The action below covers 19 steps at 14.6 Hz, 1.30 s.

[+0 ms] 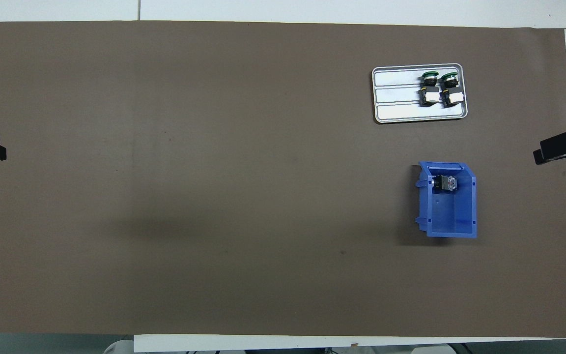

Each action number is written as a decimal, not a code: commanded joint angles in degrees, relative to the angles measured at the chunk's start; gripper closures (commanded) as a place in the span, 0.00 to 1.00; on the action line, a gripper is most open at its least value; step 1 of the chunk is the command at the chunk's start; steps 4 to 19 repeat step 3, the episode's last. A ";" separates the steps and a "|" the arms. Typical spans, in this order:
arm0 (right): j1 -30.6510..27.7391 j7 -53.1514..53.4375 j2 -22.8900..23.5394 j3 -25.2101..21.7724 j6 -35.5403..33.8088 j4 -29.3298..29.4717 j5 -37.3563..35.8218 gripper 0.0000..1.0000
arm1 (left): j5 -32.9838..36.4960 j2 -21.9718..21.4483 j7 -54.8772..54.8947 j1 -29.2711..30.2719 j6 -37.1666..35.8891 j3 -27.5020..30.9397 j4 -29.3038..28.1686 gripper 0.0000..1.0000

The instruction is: Place and press button with both arms

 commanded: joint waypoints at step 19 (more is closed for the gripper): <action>-0.58 -0.23 -0.06 0.36 -0.35 -0.25 -0.79 0.01 | 0.08 -0.57 -0.63 1.02 0.04 -0.83 -0.58 0.00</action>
